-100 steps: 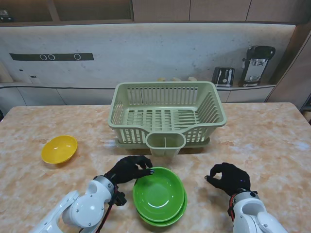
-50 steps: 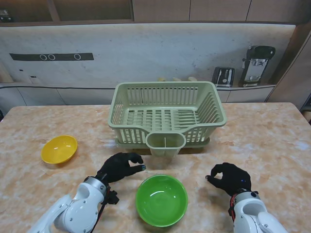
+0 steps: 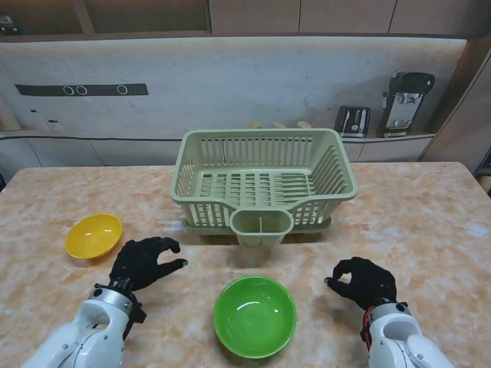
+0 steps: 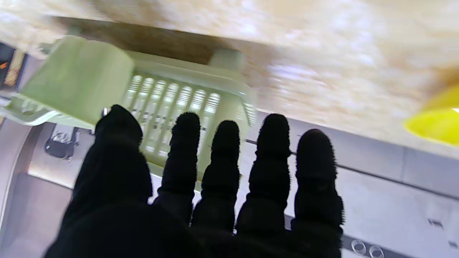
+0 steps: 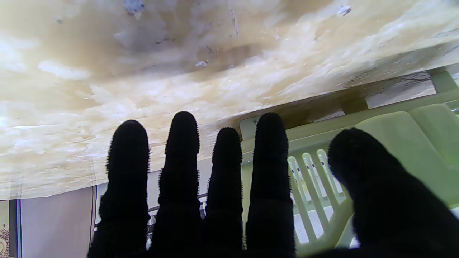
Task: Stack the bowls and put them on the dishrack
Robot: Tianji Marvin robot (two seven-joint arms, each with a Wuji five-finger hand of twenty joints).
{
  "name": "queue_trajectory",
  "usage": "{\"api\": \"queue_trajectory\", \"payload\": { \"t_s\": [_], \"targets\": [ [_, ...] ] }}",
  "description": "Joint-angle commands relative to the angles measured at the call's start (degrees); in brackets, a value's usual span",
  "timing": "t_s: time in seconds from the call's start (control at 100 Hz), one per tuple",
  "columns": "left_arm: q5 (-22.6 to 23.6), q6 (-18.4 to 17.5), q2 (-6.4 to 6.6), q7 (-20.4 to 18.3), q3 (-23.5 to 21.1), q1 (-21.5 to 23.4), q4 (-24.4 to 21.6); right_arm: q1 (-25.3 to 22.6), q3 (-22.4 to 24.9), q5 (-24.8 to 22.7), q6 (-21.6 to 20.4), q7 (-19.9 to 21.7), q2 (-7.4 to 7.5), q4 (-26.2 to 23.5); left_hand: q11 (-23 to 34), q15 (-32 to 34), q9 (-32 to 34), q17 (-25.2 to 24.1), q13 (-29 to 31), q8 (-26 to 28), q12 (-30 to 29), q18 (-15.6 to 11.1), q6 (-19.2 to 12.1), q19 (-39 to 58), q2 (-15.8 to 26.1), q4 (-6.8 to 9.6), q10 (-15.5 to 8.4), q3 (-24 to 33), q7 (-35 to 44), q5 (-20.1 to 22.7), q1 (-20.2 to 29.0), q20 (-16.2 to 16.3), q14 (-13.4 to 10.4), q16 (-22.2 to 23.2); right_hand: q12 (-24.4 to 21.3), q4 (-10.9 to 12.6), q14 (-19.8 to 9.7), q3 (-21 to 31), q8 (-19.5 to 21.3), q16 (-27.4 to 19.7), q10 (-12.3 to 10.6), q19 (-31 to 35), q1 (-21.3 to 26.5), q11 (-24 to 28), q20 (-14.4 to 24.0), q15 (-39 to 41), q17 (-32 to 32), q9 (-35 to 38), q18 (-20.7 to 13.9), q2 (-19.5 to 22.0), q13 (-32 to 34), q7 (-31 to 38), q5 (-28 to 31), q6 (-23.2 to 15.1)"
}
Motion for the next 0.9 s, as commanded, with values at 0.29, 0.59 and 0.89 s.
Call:
{"api": "queue_trajectory", "payload": {
  "t_s": [0.29,0.59,0.89],
  "targets": [
    [6.93,4.02,0.78,2.81,-5.54,-0.11,2.20,-0.63,-0.16,-0.50,0.26,1.12,-0.28,-0.33,-0.50,-0.94,-1.86,0.16,-1.23,-2.06,-0.28,-2.51,-0.66,-1.68,0.93,2.04,-1.82,-0.75,-1.11,-1.81,0.69,-1.13,-2.40,-0.74,-0.17,-0.09,0.39,-0.70,-0.27,-0.61,-1.47,0.02,0.66,-0.56,0.86,-0.57,-0.37,0.91,-0.34,0.15,-0.62,0.95,0.13,-1.01],
    [10.01,5.24,1.26,3.49,-7.21,-4.91,8.52,-0.54,-0.18,-0.64,0.56,1.37,-0.25,-0.42,-2.07,-4.11,-6.12,-0.85,-3.83,-2.49,-1.29,-4.67,-2.53,-4.67,1.82,2.51,-3.52,-0.40,-1.53,-5.92,-0.07,-3.08,-4.78,-2.15,-0.16,-0.09,0.41,-0.80,-0.25,-0.61,-1.43,-0.02,0.66,-0.58,0.85,-0.61,-0.39,0.90,-0.31,0.27,-0.67,0.93,0.16,-1.03],
    [10.22,4.85,1.91,1.25,-8.64,-10.00,14.74,-0.73,0.07,-1.30,0.93,1.57,-0.21,-0.97,-4.26,-7.60,-10.82,-2.74,-7.16,-4.07,-2.67,-5.52,-3.89,-7.66,2.58,2.79,-4.53,-0.45,-3.29,-9.79,-0.69,-4.67,-6.30,-3.66,-0.16,-0.09,0.41,-0.91,-0.24,-0.62,-1.48,-0.07,0.68,-0.62,0.85,-0.64,-0.52,0.91,-0.37,0.32,-0.68,0.92,0.16,-1.06]
  ]
}}
